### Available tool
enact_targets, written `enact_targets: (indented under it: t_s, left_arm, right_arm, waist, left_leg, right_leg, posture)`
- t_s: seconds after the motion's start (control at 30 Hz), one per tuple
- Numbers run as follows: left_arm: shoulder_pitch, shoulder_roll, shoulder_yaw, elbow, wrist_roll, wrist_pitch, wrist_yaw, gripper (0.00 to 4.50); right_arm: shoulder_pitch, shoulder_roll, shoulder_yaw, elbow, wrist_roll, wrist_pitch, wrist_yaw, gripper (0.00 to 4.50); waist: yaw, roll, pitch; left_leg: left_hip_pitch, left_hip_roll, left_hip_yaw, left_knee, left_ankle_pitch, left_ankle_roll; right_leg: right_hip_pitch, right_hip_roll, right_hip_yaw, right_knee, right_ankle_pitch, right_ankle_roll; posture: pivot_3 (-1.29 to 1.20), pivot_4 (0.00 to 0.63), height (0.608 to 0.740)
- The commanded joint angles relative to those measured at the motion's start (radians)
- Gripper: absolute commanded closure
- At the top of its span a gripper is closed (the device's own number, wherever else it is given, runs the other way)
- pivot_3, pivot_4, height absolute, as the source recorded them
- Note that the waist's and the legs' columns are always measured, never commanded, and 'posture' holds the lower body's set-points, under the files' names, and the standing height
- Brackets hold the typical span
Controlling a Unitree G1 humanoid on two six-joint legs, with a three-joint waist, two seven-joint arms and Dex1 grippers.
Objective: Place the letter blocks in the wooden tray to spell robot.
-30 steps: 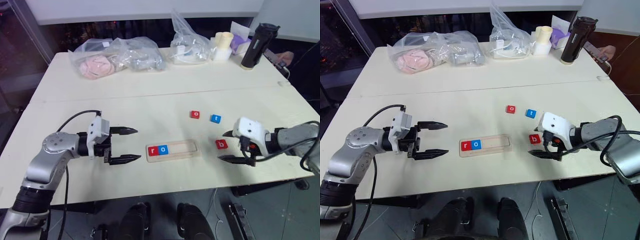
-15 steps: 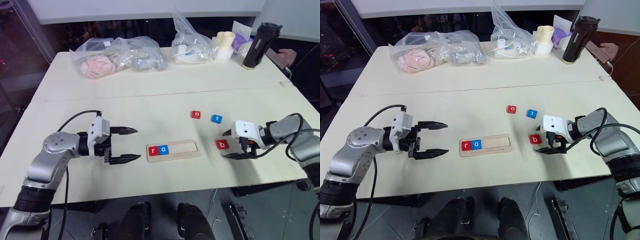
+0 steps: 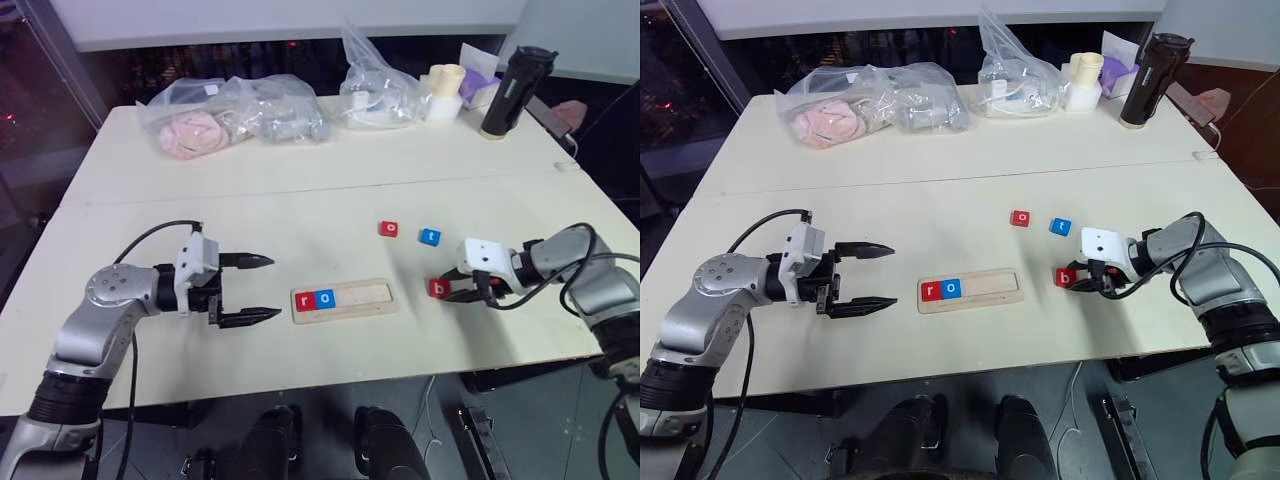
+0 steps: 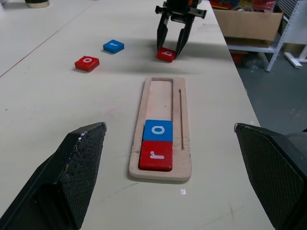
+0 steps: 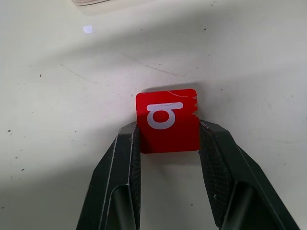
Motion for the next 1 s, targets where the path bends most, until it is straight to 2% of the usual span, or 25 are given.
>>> enact_targets:
  t_s: [0.03,0.3,0.6,1.0]
  left_arm:
    - [-0.007,-0.006,0.047,-0.003,-0.040,-0.021,-0.008,0.00]
    - [-0.020,-0.020,0.062,0.010,-0.062,-0.028,-0.009,0.00]
    - [-0.011,-0.021,0.060,0.000,-0.059,-0.032,-0.005,0.00]
    - [0.005,-0.017,0.062,-0.017,-0.055,-0.032,0.007,0.00]
  right_arm:
    - [-0.041,0.008,-0.035,-0.113,0.021,0.045,0.013,3.38]
    - [-0.079,0.085,0.002,-0.364,0.060,0.213,0.030,3.38]
    - [-0.097,0.209,0.079,-0.405,0.021,0.289,-0.016,3.38]
    - [-0.102,0.267,0.125,-0.390,0.002,0.298,-0.025,3.38]
  waist:
    - [0.000,0.000,0.000]
    - [0.006,0.000,0.000]
    - [0.020,0.000,0.000]
    - [0.021,0.000,0.000]
  left_leg:
    - [0.000,0.000,0.000,0.000,0.000,0.000]
    - [0.000,0.000,0.000,0.000,0.000,0.000]
    - [0.000,-0.001,0.000,0.000,0.000,-0.001]
    - [0.000,-0.001,0.000,0.000,0.000,-0.001]
  right_leg:
    - [0.000,0.000,0.000,0.000,0.000,0.000]
    - [-0.001,0.000,0.000,0.001,0.000,0.000]
    - [-0.001,0.000,0.000,0.001,0.000,0.000]
    - [-0.001,0.000,0.000,0.001,0.000,0.000]
  posture:
    - [0.00,0.150,0.738]
    - [0.00,0.150,0.738]
    - [0.00,0.150,0.738]
    - [0.00,0.150,0.738]
